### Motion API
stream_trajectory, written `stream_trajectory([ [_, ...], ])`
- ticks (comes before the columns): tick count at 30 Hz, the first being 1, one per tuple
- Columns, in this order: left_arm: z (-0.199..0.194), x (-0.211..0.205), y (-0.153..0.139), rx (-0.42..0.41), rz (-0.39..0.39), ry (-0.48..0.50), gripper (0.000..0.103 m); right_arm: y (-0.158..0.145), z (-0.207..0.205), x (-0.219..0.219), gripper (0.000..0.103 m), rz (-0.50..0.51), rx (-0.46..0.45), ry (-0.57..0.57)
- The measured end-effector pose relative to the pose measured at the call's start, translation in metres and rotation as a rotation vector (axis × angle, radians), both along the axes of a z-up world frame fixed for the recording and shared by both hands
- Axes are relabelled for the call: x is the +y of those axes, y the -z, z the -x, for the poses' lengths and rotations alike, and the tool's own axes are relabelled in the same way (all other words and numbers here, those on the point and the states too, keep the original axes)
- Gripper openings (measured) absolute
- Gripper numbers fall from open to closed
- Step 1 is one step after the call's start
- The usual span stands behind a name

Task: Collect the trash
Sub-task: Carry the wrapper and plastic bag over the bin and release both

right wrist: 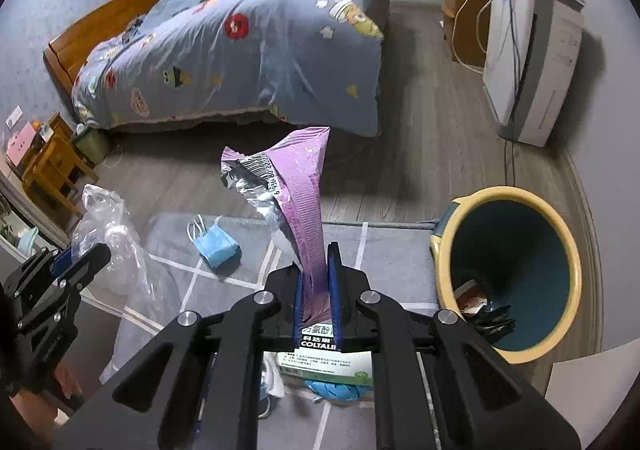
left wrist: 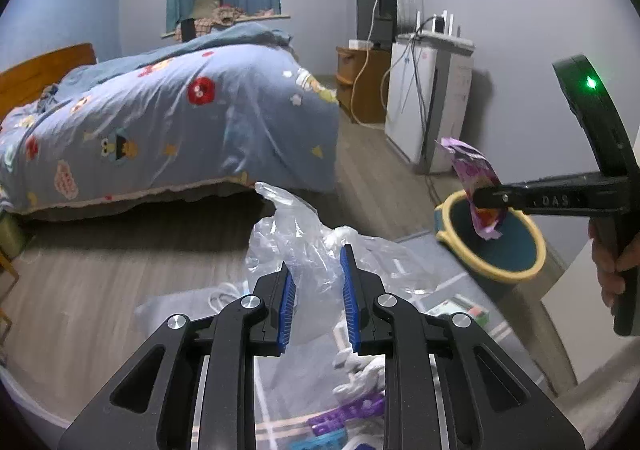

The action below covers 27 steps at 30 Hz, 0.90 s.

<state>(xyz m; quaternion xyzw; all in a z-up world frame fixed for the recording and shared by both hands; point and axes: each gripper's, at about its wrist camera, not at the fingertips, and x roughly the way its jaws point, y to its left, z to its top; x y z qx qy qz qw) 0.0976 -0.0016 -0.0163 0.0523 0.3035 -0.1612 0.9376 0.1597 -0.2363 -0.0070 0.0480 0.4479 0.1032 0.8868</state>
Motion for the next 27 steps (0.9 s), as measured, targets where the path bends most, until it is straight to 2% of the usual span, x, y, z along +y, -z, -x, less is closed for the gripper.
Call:
stream_trajectory([
  [5,-0.001,-0.009,-0.011,-0.023,0.006,0.005,0.023,-0.01,0.012,-0.026,0.01,0.003,-0.04,0.047],
  [10,-0.004,-0.025,-0.012,-0.038,-0.002,0.021,0.023,0.001,0.011,-0.052,0.01,-0.022,-0.013,0.103],
  [18,-0.01,-0.059,-0.005,-0.029,-0.027,0.057,0.023,0.016,-0.002,-0.077,0.01,-0.042,-0.003,0.115],
  [24,-0.016,-0.081,0.006,-0.008,-0.044,0.087,0.023,0.022,-0.009,-0.093,0.01,0.003,-0.015,0.122],
  [27,-0.021,-0.091,0.012,0.02,-0.029,0.099,0.023,0.026,-0.014,-0.106,0.01,0.033,-0.017,0.137],
])
